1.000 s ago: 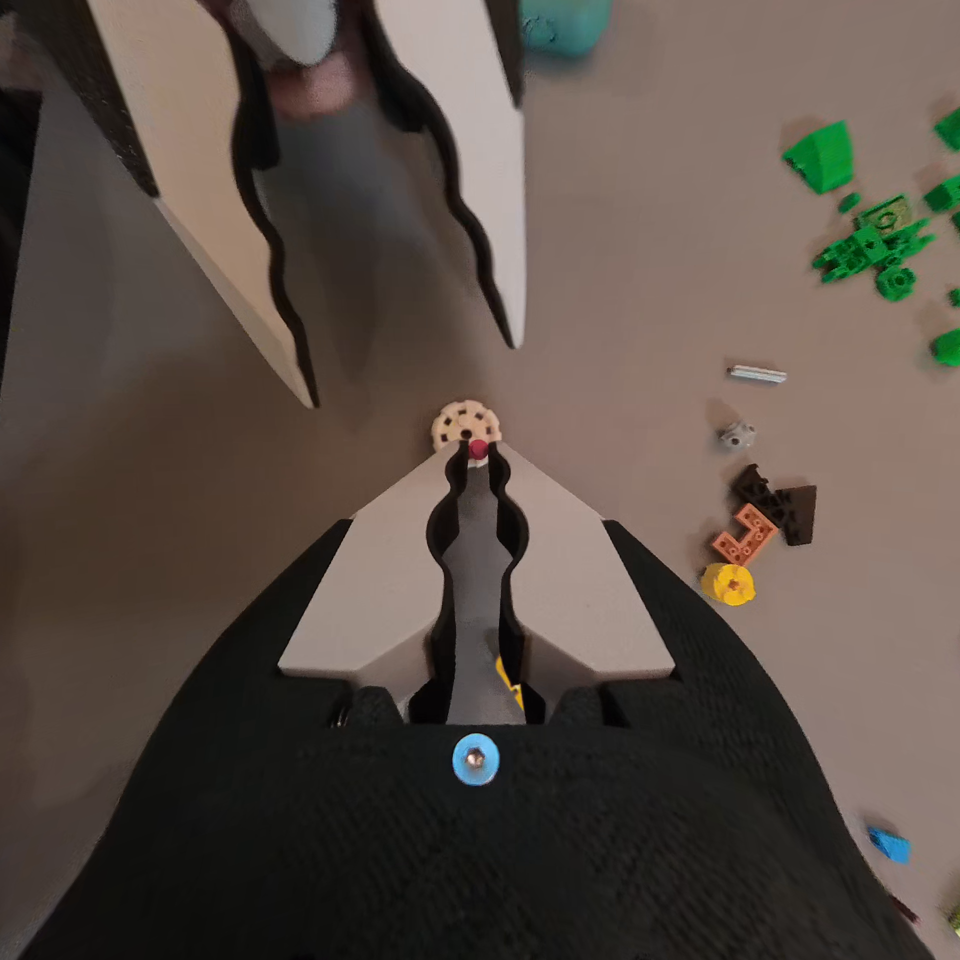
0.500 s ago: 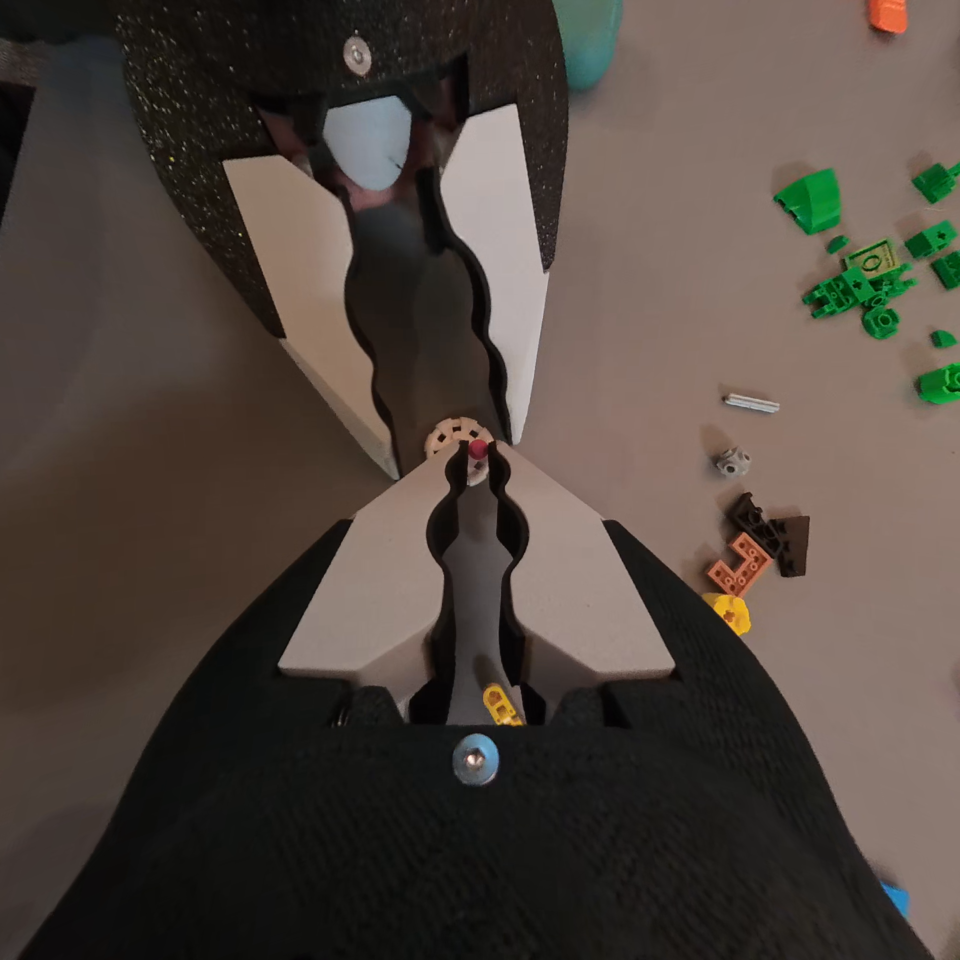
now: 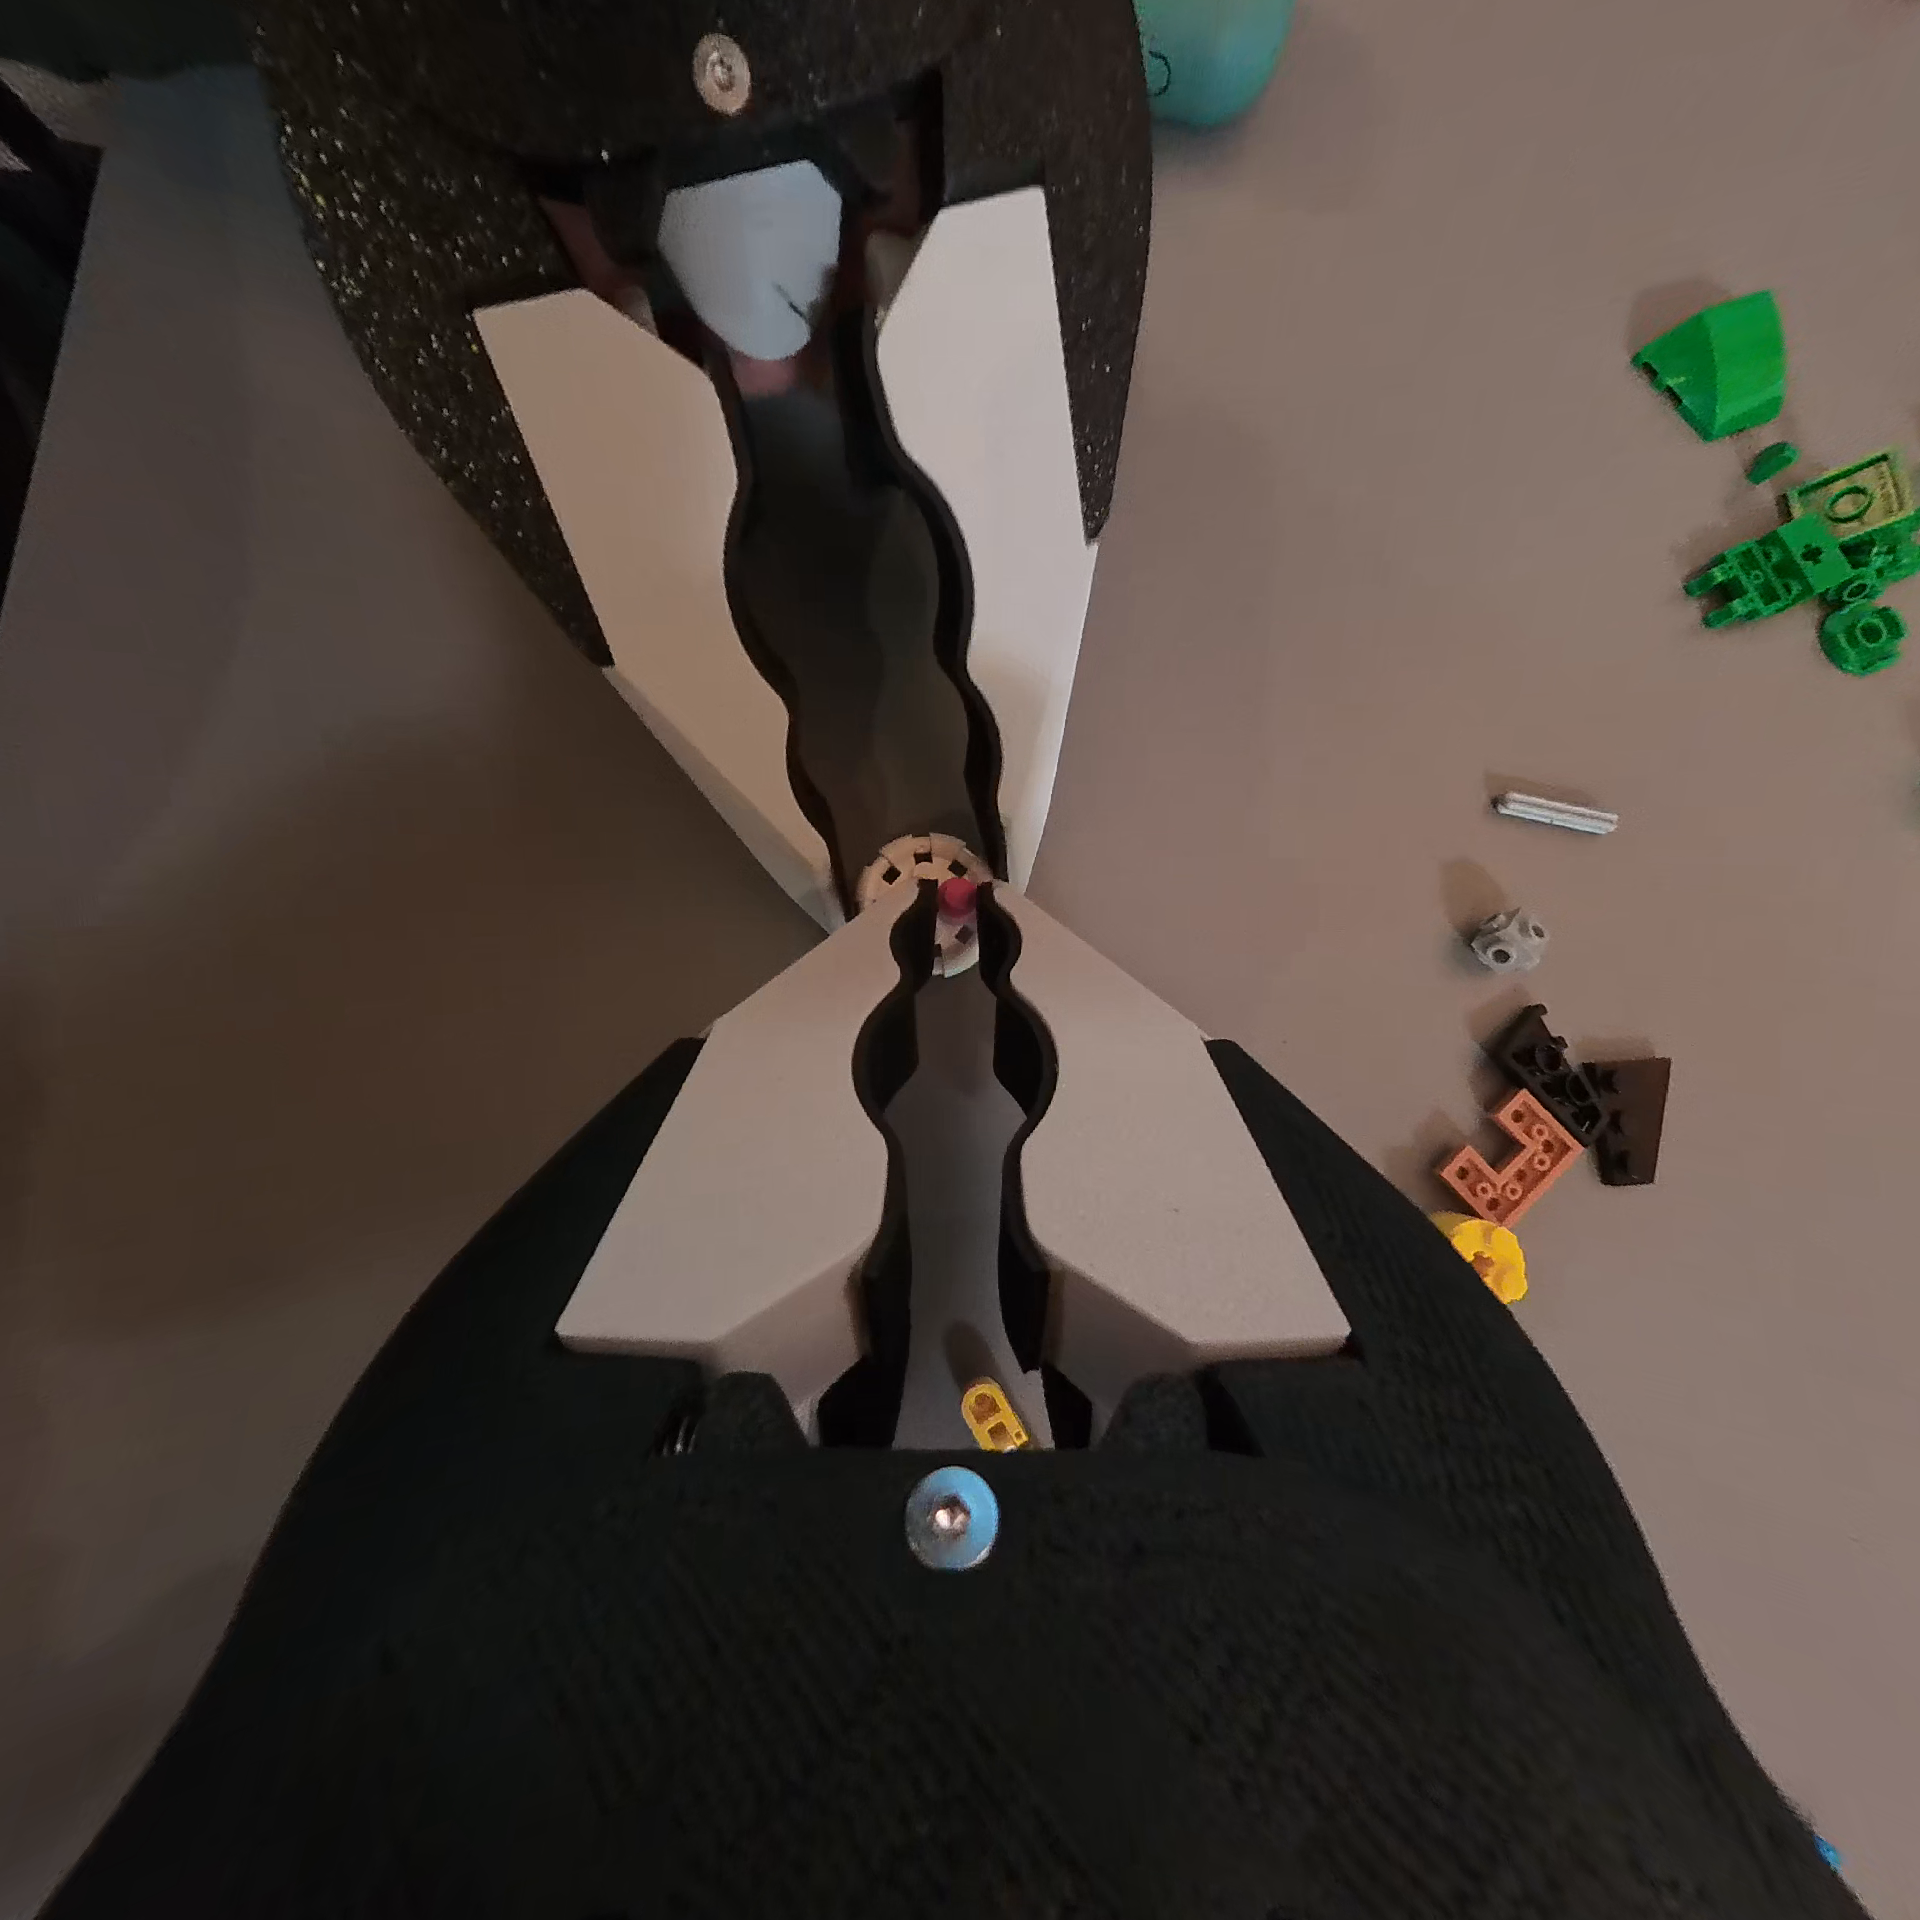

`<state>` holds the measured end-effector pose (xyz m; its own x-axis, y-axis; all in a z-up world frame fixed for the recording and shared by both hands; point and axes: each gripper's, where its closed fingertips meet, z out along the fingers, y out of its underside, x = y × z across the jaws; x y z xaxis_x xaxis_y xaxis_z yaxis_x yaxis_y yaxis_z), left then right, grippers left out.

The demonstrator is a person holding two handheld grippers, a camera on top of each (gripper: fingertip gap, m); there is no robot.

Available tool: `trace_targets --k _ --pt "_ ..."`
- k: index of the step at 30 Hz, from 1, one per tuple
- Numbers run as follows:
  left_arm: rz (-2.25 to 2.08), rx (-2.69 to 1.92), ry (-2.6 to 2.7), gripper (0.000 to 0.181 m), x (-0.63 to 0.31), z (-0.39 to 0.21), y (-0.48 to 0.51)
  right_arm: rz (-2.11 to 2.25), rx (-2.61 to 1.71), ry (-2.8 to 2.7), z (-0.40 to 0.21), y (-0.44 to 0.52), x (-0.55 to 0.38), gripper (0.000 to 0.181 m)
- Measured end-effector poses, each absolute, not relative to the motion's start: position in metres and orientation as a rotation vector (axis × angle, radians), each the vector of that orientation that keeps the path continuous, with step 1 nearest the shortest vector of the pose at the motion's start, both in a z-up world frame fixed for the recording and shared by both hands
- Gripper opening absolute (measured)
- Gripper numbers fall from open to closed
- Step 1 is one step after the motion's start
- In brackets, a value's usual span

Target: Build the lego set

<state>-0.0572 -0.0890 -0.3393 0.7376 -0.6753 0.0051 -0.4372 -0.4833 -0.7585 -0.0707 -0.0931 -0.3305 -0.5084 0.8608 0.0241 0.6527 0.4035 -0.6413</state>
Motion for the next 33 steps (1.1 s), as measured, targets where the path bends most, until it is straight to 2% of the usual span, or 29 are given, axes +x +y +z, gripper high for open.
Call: trace_targets --k 1,13,19,22,25,28,33 --pt "-0.394 -2.153 0.834 0.027 -0.057 -0.339 -0.089 0.817 -1.308 -2.319 -0.331 -0.093 -0.071 0.007" --pt "-0.446 -2.143 0.835 0.027 -0.057 -0.338 -0.091 0.793 -1.202 -2.232 -0.313 -0.090 -0.056 0.021" --pt "-0.491 -2.135 0.821 0.027 -0.063 -0.334 -0.093 0.507 -0.716 -2.130 -0.309 -0.094 -0.054 0.042" --pt "-0.546 -2.077 0.790 0.027 -0.063 -0.312 -0.092 0.335 -0.506 -2.039 -0.299 -0.096 -0.060 0.051" --pt "-0.576 -2.031 0.785 0.027 -0.064 -0.287 -0.092 0.183 -0.364 -1.921 -0.283 -0.093 -0.069 0.051" --pt "-0.578 -2.001 0.817 0.027 -0.064 -0.269 -0.094 0.110 -0.297 -1.856 -0.272 -0.093 -0.075 0.043" --pt "-0.545 -1.992 0.869 0.027 -0.063 -0.259 -0.095 0.058 -0.223 -1.789 -0.259 -0.093 -0.079 0.038"
